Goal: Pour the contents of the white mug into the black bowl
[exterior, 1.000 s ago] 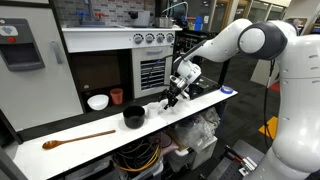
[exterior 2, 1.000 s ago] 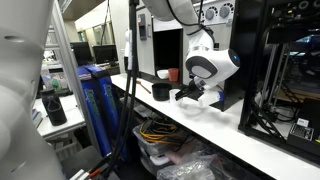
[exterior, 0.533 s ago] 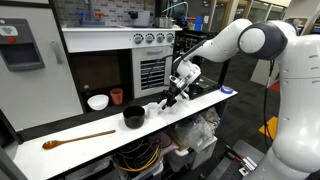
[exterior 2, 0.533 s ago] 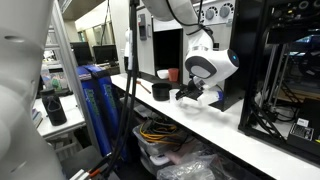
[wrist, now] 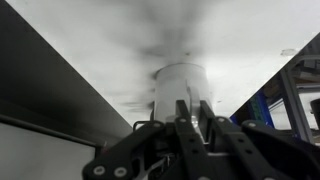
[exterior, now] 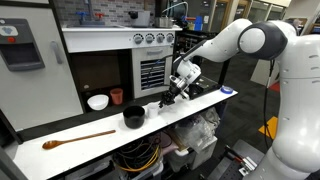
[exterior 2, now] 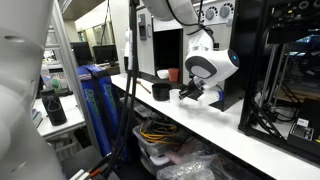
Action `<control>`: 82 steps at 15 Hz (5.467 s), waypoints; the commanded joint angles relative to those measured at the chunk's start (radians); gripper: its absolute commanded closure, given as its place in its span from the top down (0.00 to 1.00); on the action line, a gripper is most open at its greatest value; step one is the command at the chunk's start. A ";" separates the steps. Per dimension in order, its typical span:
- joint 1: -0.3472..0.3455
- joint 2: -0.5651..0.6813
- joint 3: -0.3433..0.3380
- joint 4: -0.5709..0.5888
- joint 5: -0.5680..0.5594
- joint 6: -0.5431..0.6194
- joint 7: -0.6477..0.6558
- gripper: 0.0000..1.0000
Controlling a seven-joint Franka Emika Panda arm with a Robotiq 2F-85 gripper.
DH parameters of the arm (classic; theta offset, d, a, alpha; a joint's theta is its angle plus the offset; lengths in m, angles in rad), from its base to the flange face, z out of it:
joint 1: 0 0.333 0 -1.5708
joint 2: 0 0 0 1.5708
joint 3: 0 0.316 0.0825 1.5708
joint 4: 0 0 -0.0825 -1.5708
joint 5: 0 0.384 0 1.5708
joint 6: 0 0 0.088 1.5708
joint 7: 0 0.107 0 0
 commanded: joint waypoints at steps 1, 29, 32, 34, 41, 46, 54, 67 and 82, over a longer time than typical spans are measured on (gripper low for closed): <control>-0.013 0.008 -0.003 0.010 0.027 -0.017 -0.049 0.00; 0.098 -0.450 -0.020 -0.298 -0.249 0.117 0.359 0.02; 0.115 -0.503 -0.006 -0.282 -0.375 0.118 0.455 0.02; 0.133 -0.532 0.004 -0.272 -0.457 0.123 0.516 0.02; 0.212 -0.557 0.039 -0.203 -0.706 0.152 0.700 0.02; 0.250 -0.530 0.069 -0.172 -0.885 0.197 0.802 0.02; 0.280 -0.444 0.104 -0.127 -1.093 0.299 0.961 0.02; 0.295 -0.337 0.127 -0.035 -1.331 0.296 1.172 0.02; 0.348 -0.284 0.154 -0.009 -1.613 0.264 1.383 0.02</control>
